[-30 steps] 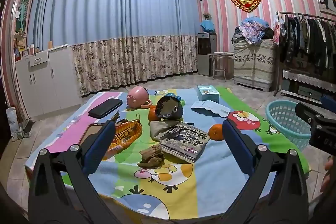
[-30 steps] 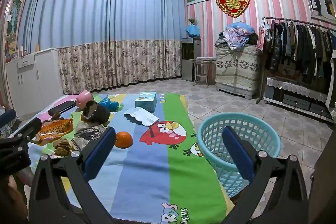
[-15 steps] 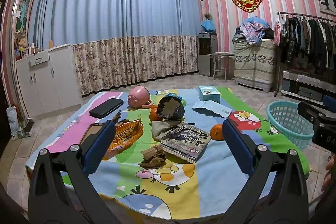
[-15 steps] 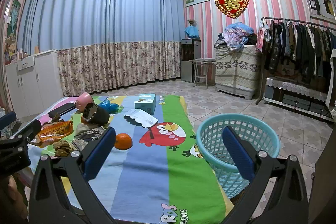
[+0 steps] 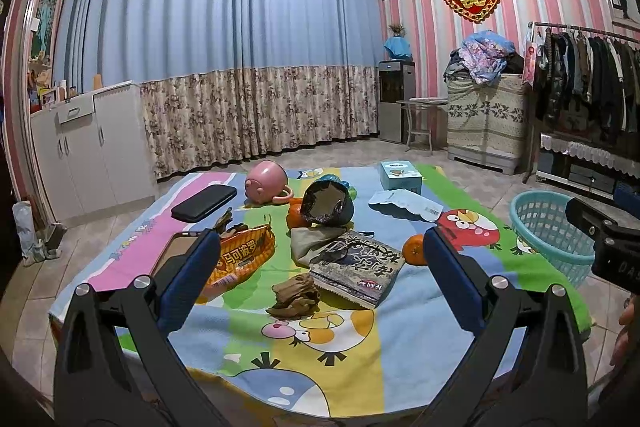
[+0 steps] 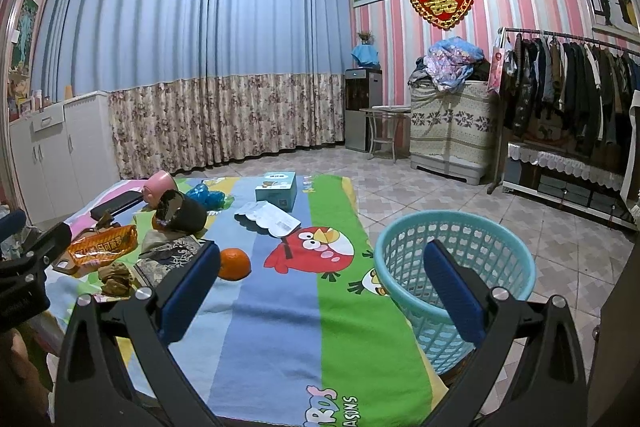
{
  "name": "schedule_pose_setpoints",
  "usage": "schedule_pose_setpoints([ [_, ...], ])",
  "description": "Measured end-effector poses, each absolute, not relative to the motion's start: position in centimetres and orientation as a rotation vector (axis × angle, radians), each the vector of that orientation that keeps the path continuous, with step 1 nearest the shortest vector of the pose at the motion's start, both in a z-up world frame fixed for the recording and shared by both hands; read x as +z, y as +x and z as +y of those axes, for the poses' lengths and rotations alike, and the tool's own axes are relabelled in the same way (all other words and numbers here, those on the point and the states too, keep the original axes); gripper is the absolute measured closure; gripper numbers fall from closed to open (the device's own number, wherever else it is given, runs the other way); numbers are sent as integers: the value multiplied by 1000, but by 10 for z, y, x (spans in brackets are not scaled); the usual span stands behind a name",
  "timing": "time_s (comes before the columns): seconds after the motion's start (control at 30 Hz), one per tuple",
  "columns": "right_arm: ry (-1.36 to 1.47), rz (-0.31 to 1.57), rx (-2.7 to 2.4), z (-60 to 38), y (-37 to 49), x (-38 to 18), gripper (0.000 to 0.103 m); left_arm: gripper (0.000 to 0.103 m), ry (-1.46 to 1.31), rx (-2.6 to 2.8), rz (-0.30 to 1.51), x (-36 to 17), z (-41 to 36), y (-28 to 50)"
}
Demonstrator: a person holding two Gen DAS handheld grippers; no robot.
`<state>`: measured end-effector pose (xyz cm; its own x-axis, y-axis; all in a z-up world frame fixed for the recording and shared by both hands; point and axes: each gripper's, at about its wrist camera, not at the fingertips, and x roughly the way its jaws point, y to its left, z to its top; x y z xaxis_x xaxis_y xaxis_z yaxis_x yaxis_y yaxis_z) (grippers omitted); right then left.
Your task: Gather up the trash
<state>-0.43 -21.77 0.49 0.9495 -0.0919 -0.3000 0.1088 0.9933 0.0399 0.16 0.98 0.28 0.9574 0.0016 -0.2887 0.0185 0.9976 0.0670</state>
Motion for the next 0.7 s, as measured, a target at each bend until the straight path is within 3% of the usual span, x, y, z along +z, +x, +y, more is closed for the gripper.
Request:
schedule_pose_setpoints([
  [0.7,50,306,-103,-216,-3,3,4,5,70,-6,298,-6,10,4],
])
